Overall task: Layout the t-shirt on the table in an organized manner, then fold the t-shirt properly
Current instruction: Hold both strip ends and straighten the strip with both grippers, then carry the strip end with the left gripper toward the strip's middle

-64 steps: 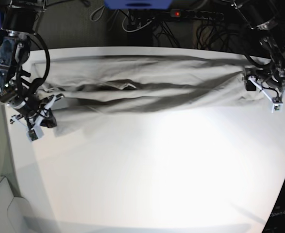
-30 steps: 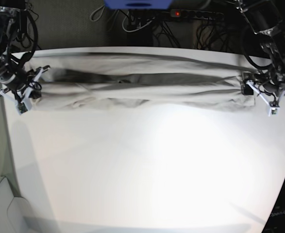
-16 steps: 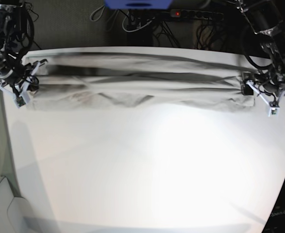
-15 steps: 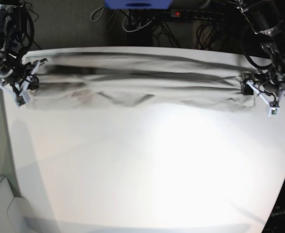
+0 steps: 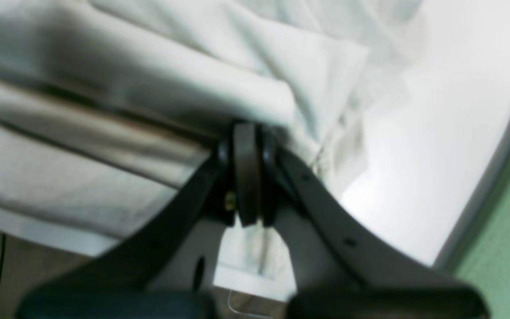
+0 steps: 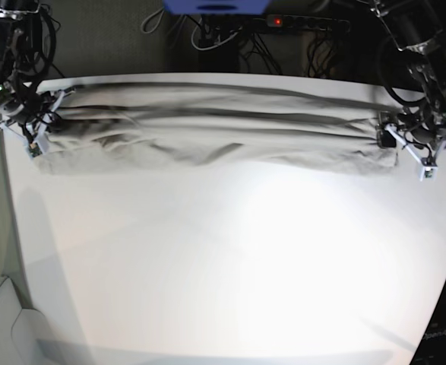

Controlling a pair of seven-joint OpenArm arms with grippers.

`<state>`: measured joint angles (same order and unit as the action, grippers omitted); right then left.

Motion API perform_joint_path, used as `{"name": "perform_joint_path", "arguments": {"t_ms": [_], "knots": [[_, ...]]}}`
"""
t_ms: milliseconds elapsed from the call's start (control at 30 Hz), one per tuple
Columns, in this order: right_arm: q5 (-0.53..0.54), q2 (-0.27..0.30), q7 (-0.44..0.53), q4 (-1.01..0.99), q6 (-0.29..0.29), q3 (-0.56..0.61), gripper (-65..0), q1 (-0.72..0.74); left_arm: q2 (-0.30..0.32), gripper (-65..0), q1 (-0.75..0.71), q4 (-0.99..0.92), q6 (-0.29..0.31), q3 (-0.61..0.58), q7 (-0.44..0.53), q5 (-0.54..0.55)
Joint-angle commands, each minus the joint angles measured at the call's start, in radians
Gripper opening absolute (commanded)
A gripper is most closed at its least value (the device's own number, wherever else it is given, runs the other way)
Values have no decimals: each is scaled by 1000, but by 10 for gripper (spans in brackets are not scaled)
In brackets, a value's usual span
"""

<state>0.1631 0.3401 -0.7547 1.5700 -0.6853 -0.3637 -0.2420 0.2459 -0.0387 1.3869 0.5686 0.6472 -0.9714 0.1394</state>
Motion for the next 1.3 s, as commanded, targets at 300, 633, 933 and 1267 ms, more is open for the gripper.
{"name": "perform_joint_path", "arguments": {"t_ms": [300,633,933,1267], "knots": [[-13,17,-4,22,-13,-13,-408,-1,25,-123,-5,45,6,1,-39,-25],[-13,12,-4,33,-13,-10,-363,-3,19,-46,-3,119,6,3,-39,-25],[-13,11,-4,33,-13,-14,-363,2,-16,-5,-3,119,6,4,-30,-25],[-15,-2,-4,33,-13,-10,-363,3,-52,-6,1,30,6,1,10,-24]]}}
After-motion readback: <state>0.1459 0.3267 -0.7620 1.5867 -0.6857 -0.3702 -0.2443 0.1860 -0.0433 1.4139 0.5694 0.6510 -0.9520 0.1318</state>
